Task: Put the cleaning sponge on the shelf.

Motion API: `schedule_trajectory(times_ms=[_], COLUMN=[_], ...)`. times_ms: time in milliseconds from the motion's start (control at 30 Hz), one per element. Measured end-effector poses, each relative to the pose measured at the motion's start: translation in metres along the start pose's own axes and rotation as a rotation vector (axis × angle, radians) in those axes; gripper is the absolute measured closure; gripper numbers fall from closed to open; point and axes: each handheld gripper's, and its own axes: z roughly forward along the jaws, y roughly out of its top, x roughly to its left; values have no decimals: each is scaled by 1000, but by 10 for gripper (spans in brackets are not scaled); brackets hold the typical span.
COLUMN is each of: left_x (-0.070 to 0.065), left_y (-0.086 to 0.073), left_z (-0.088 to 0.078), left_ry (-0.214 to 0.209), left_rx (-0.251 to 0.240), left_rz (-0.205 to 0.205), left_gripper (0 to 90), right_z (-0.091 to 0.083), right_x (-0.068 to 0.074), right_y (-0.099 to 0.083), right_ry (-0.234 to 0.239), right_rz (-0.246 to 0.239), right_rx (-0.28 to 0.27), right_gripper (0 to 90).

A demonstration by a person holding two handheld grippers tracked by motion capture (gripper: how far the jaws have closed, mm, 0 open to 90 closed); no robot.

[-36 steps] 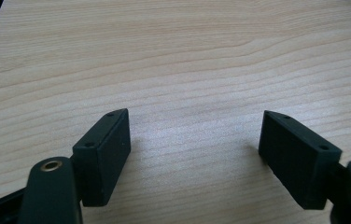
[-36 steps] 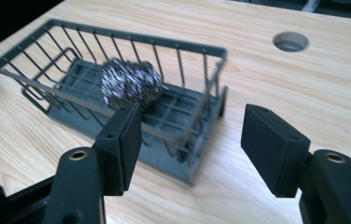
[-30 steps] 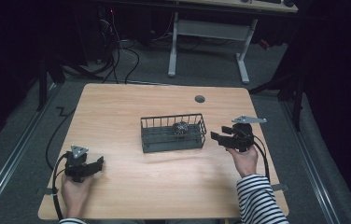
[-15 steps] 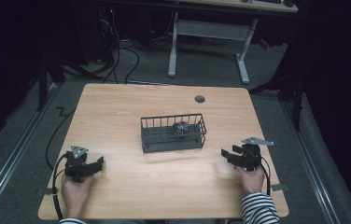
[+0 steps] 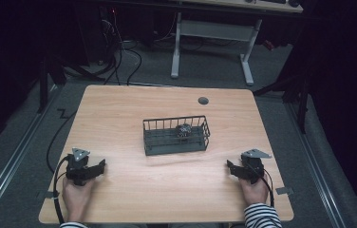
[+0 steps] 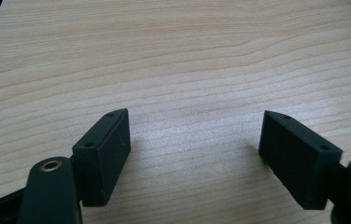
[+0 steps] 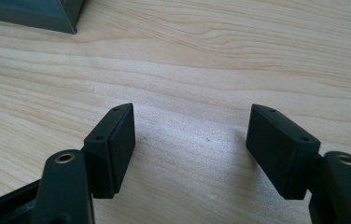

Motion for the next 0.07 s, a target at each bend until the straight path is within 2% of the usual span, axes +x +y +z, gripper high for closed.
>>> schedule_trajectory(times_ms=[67], left_x=[0], left_y=[0], left_z=[0], left_ry=[0], left_rx=[0], left_rz=[0], left_gripper=[254], right_z=[0], right_x=[0], right_y=[0], right_ry=[-1], right_rz=[-2], right_rx=[0], right_gripper=[330])
